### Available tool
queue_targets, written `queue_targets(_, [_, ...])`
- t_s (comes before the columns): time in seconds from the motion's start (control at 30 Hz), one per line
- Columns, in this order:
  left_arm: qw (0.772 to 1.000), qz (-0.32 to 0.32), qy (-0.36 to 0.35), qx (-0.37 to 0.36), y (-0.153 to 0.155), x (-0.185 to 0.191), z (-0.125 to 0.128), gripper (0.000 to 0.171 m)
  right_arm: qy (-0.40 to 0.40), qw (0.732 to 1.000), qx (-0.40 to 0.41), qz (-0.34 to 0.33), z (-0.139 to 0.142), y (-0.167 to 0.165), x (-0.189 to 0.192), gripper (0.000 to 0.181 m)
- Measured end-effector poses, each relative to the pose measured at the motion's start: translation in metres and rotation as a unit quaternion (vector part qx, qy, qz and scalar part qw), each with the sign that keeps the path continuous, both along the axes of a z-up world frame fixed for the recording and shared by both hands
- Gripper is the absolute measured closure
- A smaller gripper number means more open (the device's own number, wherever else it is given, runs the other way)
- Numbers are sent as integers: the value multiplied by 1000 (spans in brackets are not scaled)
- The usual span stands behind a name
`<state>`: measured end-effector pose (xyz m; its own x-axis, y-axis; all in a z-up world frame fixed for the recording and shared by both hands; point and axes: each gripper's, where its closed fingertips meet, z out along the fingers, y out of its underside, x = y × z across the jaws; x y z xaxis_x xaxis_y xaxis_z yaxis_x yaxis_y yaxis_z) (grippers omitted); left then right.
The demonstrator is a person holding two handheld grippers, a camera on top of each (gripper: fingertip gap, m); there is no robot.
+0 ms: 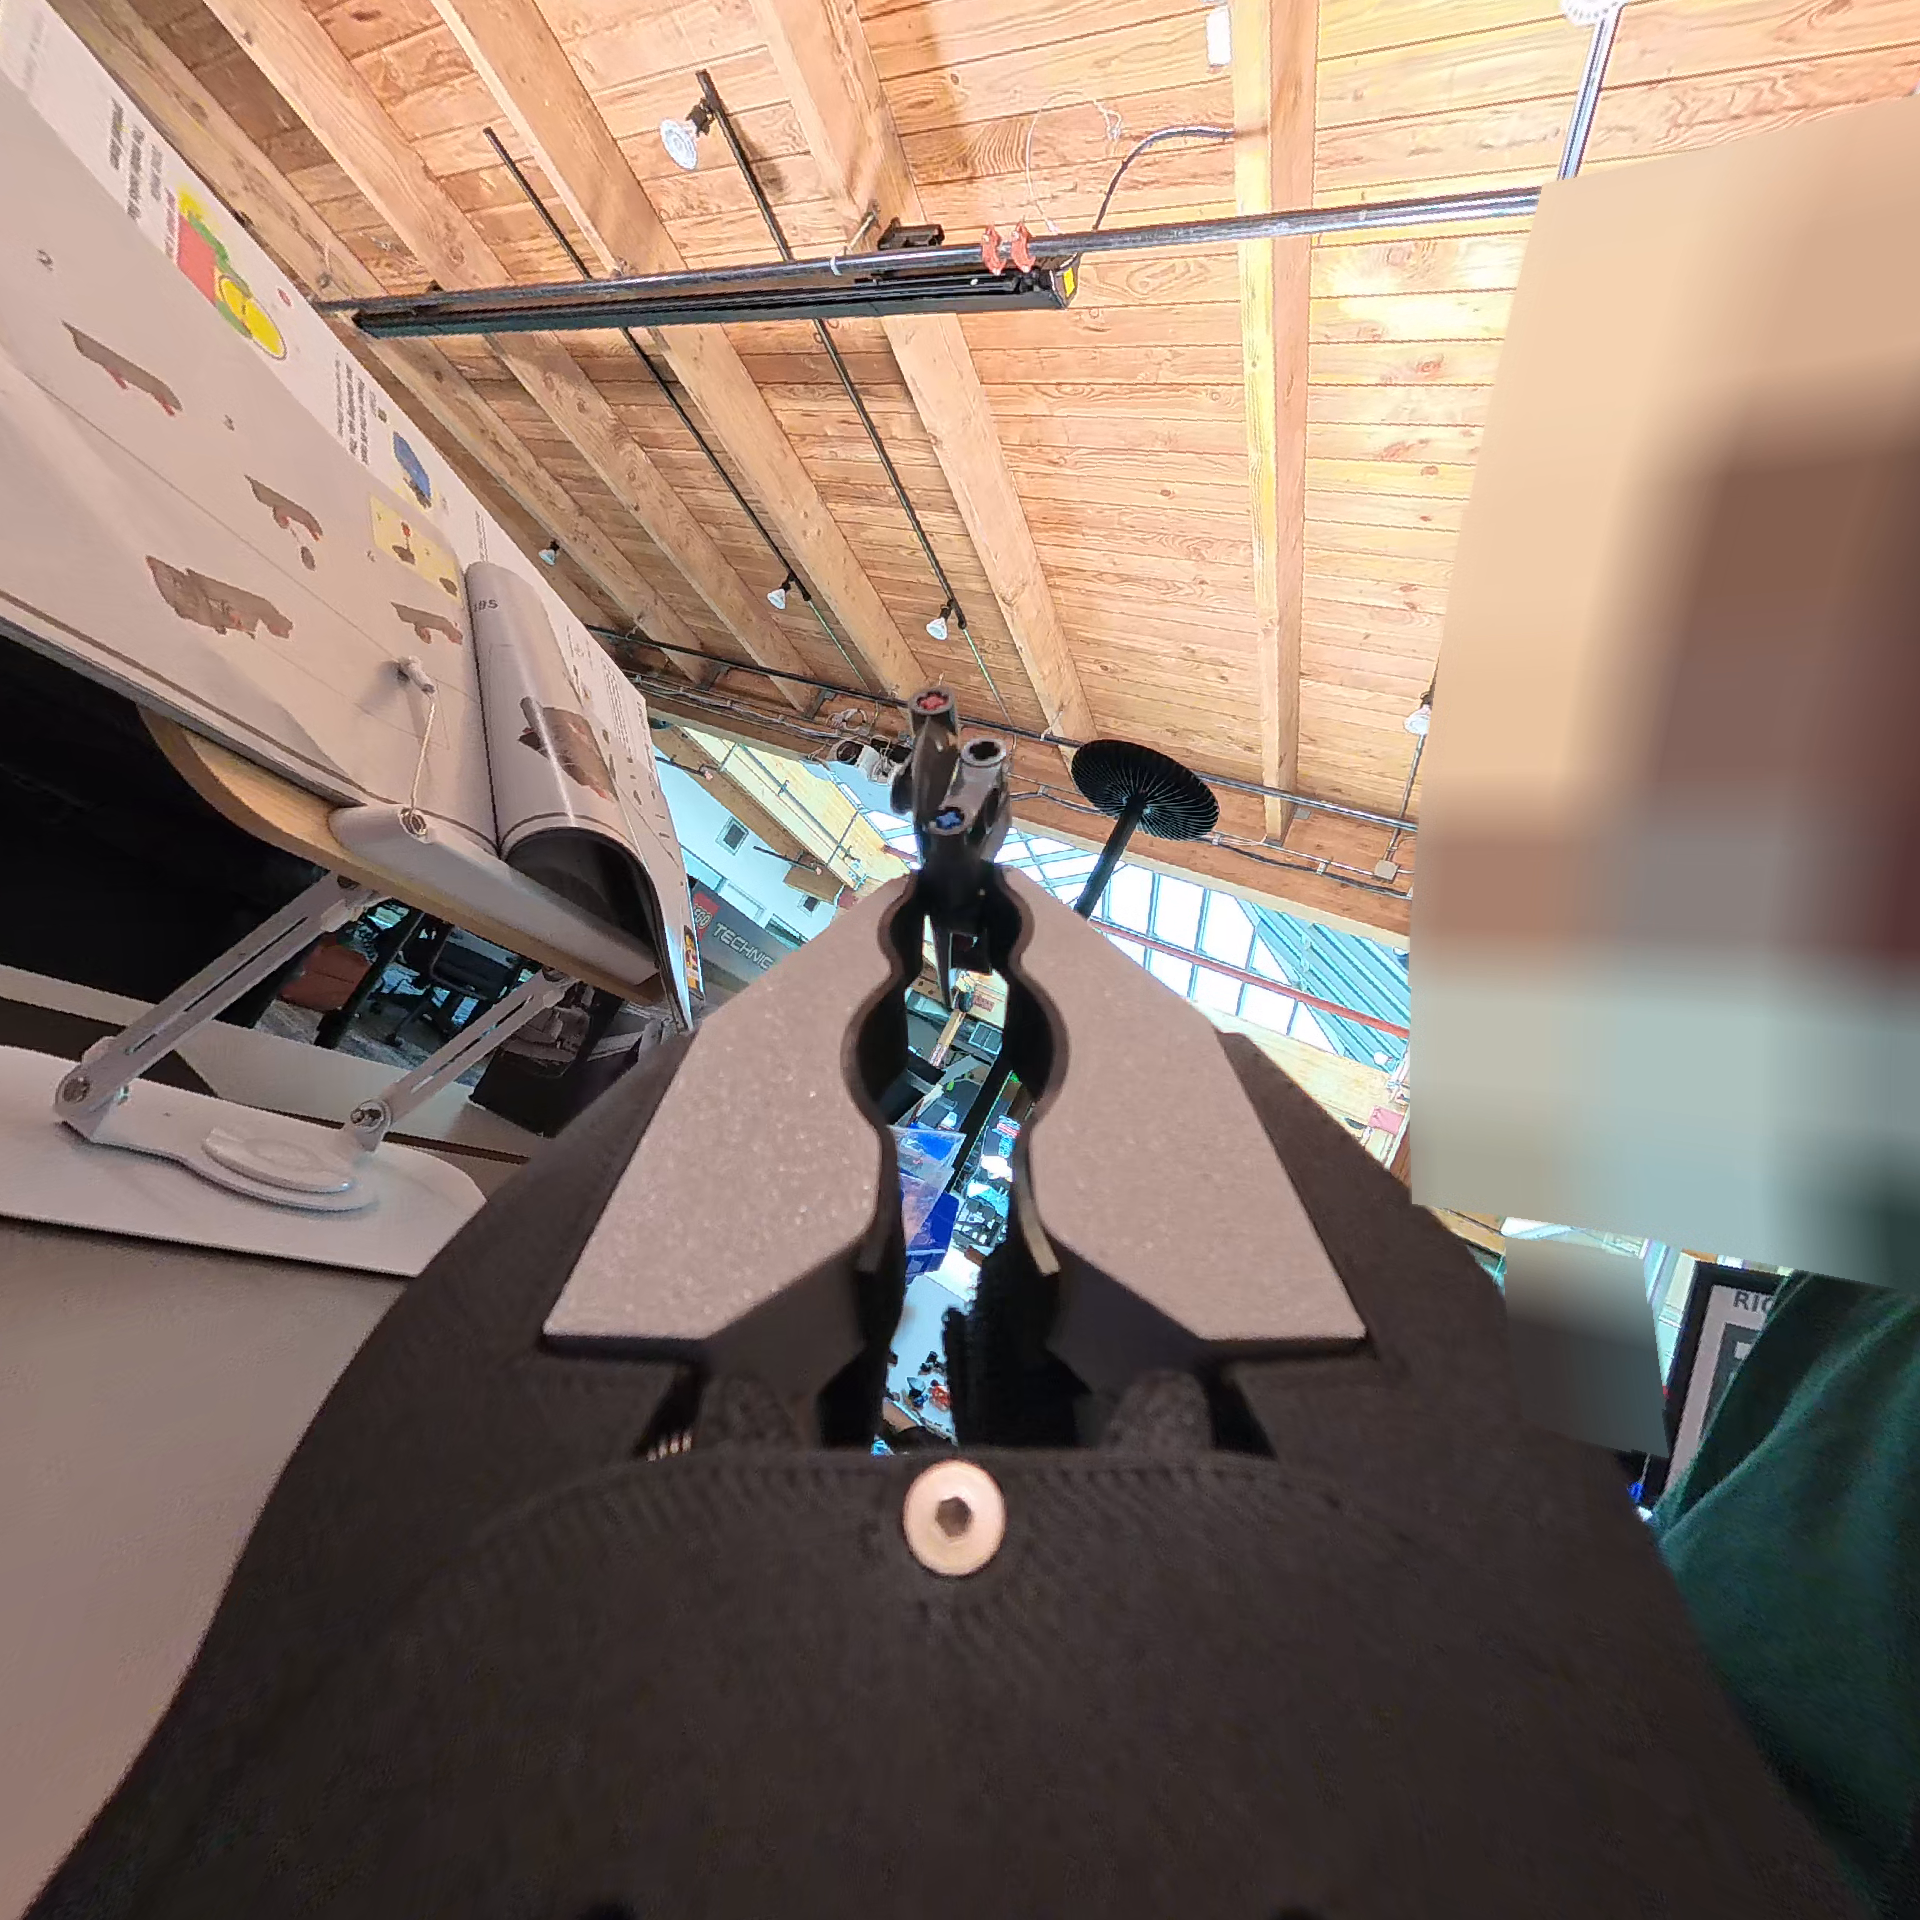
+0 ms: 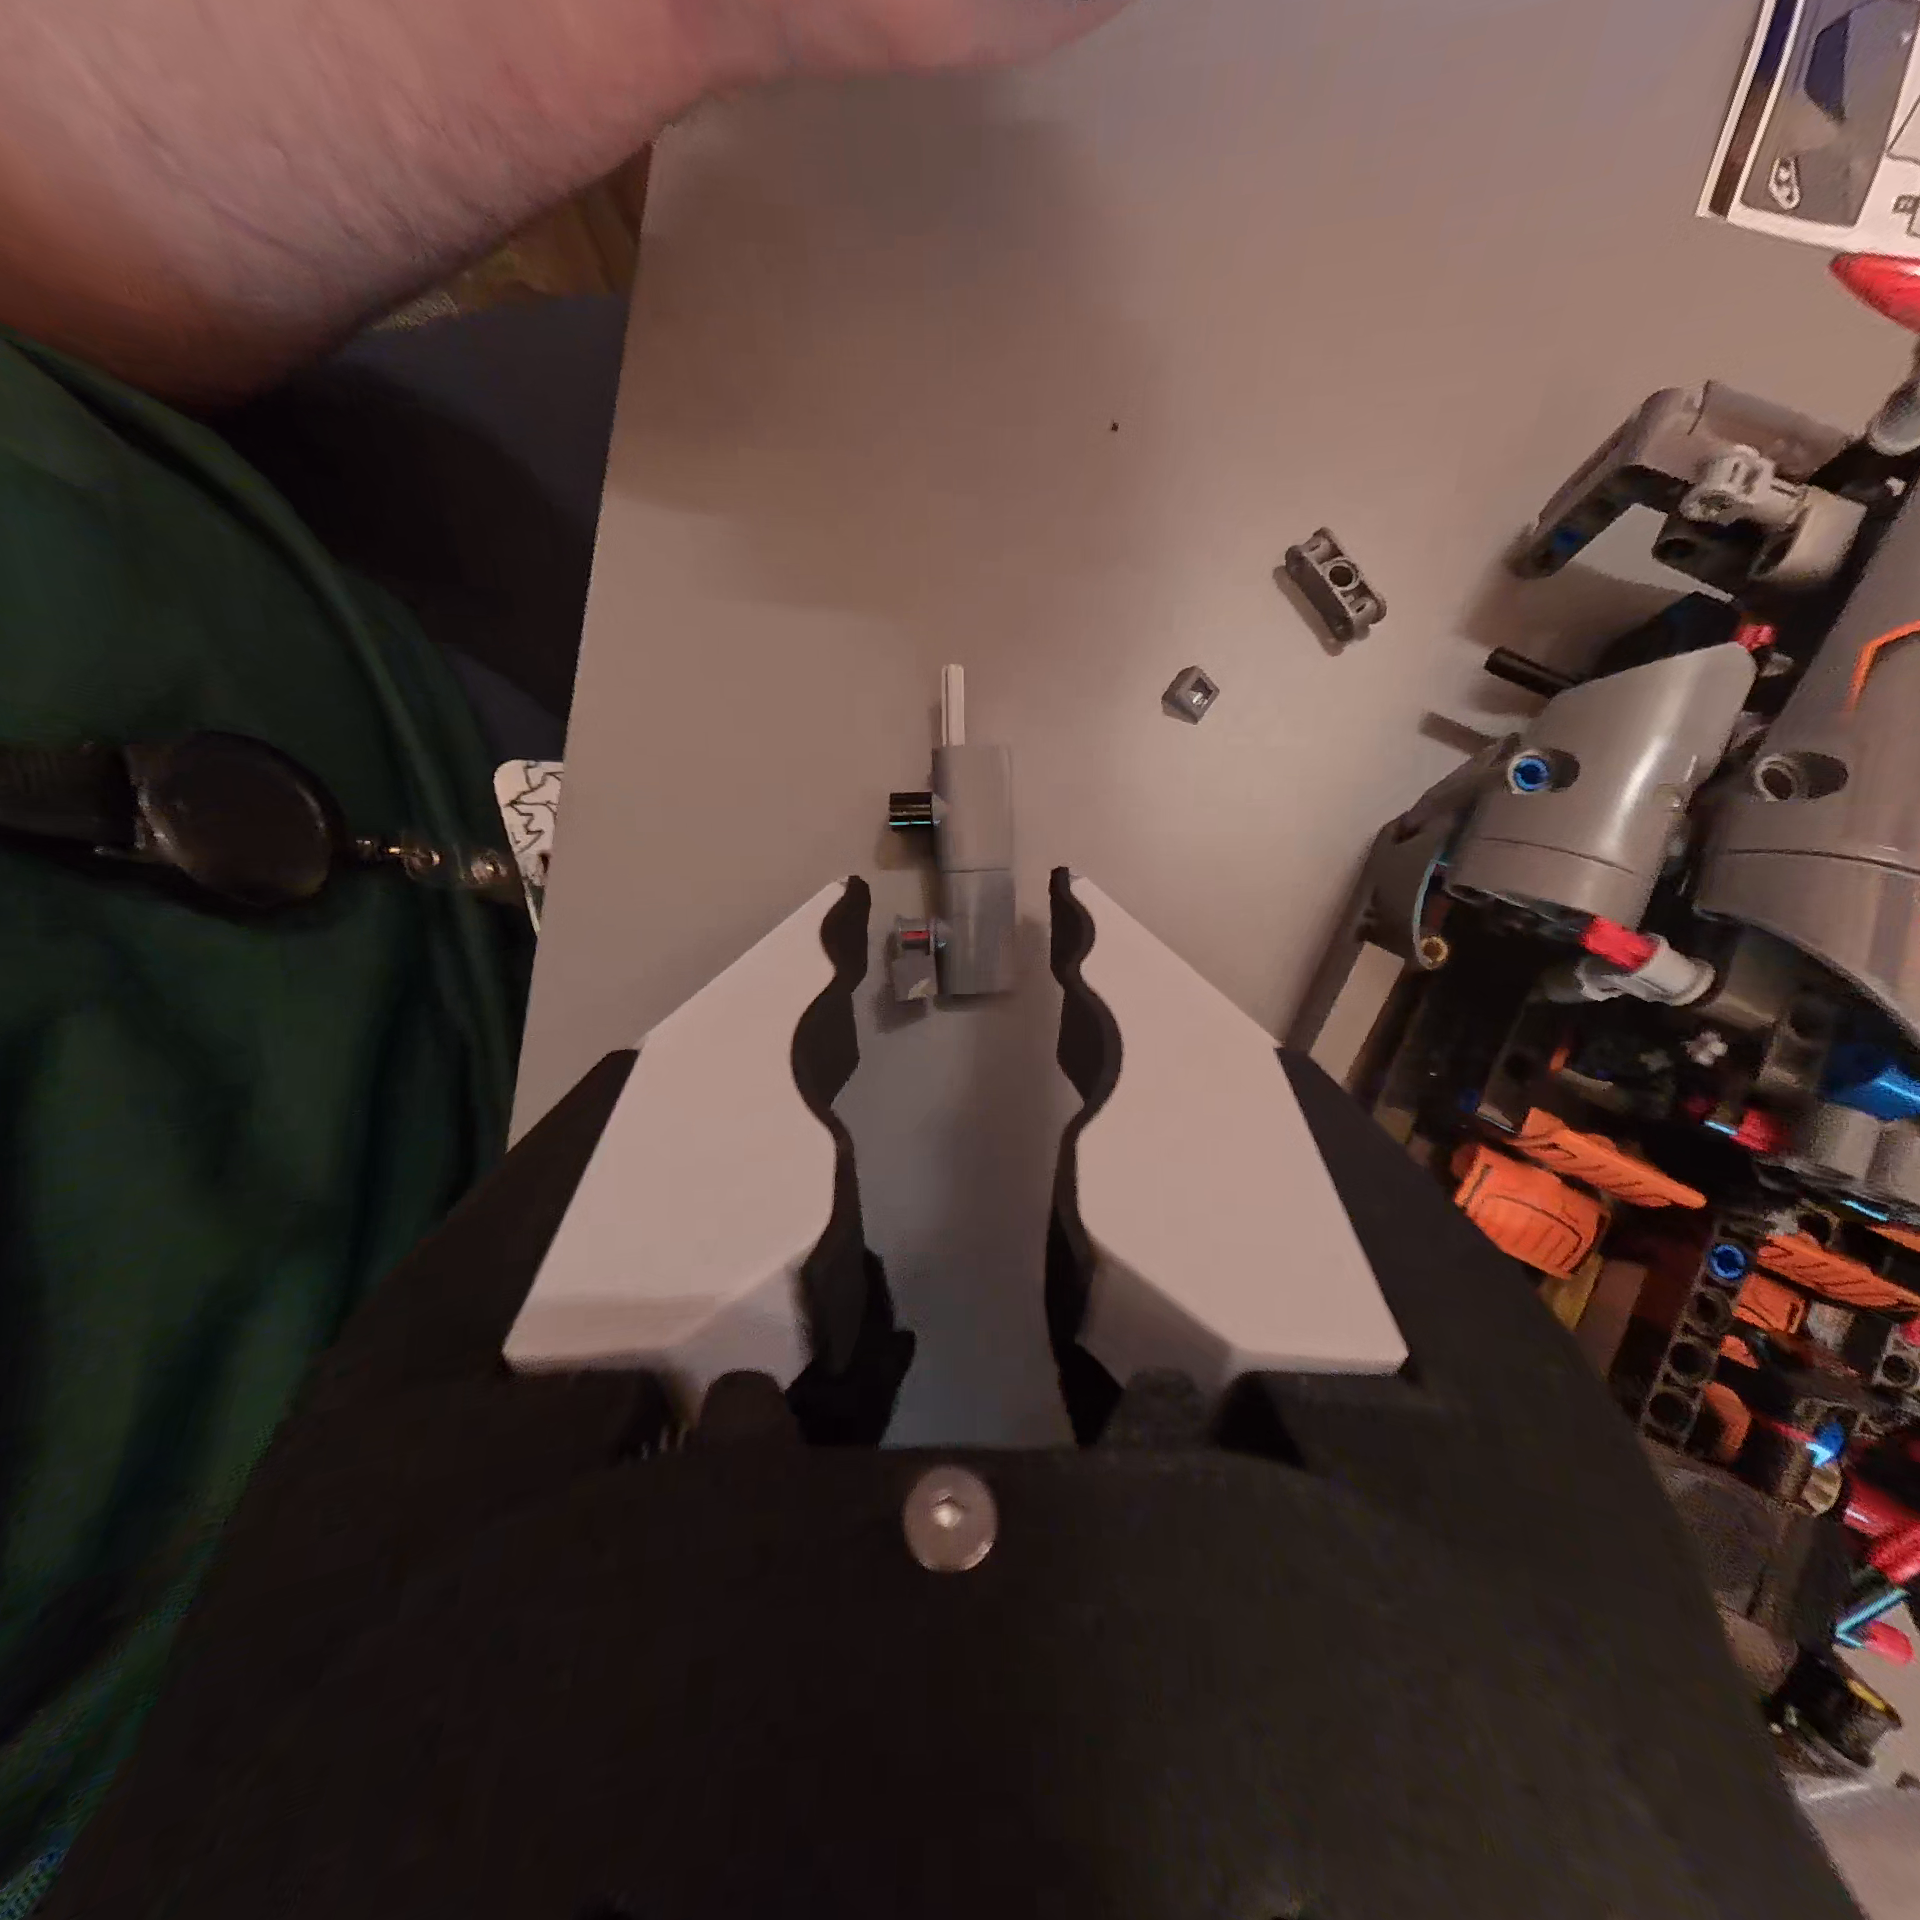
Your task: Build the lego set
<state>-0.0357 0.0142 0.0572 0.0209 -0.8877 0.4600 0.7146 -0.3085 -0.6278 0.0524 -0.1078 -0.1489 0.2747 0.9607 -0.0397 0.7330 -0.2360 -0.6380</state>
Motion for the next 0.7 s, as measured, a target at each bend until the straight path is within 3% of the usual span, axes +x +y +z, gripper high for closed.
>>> queue_targets(0.2, [1000,7,12,3,0,2,-2,163,-53,998,31,20,-11,3,-7,168])
queue_targets(0.37, [1000,15,22,9,0,1,-3,163,-43,999,23,20,-7,6,-11,168])
queue_targets(0.53, [1000,17,21,8,2,-3,-5,163,6,1000,25,4,18,16,-13,168])
queue_targets(0.7, [998,39,49,4,6,-2,-11,163,104,994,28,-22,71,35,-17,168])
